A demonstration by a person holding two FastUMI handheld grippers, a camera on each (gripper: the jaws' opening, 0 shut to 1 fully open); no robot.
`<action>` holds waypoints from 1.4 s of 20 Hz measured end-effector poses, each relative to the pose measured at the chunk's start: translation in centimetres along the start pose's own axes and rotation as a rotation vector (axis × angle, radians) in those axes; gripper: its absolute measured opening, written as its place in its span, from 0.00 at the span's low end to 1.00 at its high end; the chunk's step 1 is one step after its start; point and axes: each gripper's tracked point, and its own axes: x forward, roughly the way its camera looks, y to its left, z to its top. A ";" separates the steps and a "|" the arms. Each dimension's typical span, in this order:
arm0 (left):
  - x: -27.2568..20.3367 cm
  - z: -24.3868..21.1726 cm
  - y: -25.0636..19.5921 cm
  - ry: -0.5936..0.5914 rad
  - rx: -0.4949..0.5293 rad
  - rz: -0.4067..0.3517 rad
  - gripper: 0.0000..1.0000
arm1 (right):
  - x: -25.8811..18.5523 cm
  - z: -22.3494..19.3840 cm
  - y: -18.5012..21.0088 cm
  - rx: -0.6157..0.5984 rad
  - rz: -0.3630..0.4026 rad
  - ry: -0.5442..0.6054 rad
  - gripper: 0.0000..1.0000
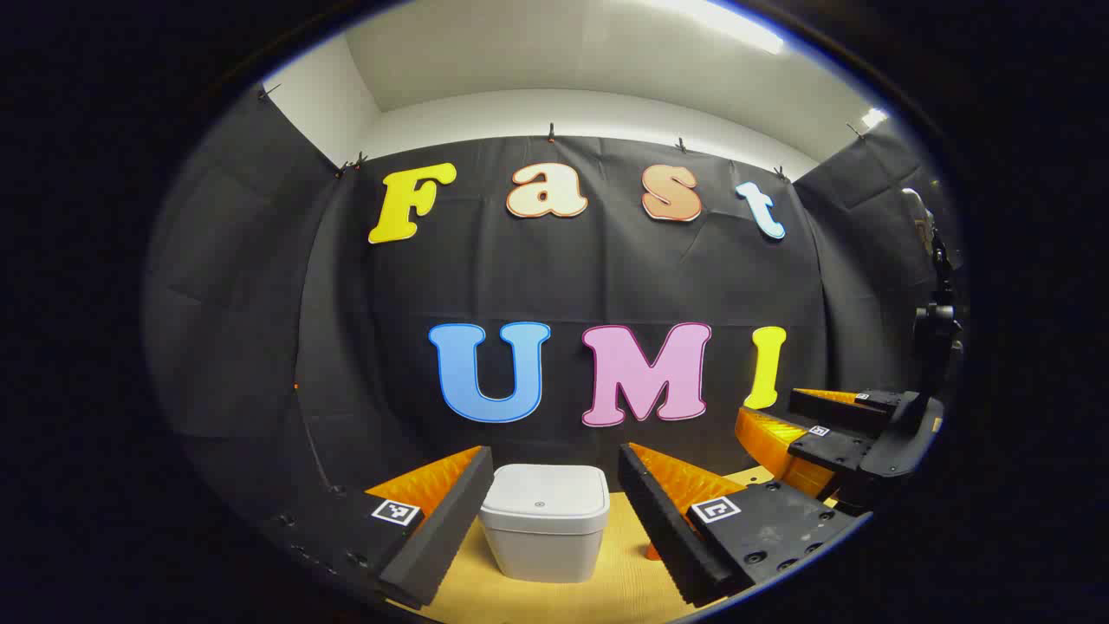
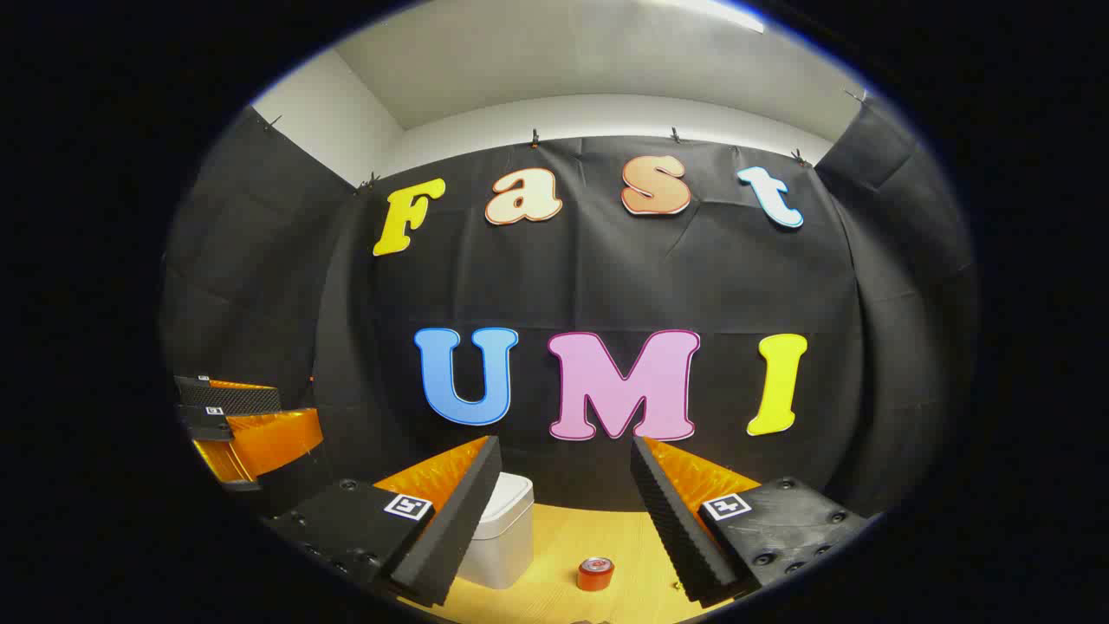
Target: Press the lid of the desktop garbage bin to open it, pick up the crumpled paper on the desktop and throw it into the bin, then pick up the pop can on the desktop and drop it into the bin, and finally close the garbage bin lid.
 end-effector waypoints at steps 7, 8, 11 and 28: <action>1.1 0.1 -1.2 -0.020 -0.009 -0.053 0.97 | -1.1 1.4 -1.9 -0.023 -0.073 -0.028 0.97; 1.2 0.2 -1.4 -0.022 -0.013 -0.063 0.98 | -1.4 1.4 -2.3 -0.027 -0.087 -0.024 0.96; 1.9 -0.3 -2.1 -0.015 -0.038 -0.094 0.97 | -2.0 1.4 -3.4 -0.034 -0.123 -0.015 0.96; 7.1 -2.9 -1.8 0.086 -0.040 -0.143 0.86 | -4.8 1.1 -7.9 -0.077 -0.264 0.020 0.97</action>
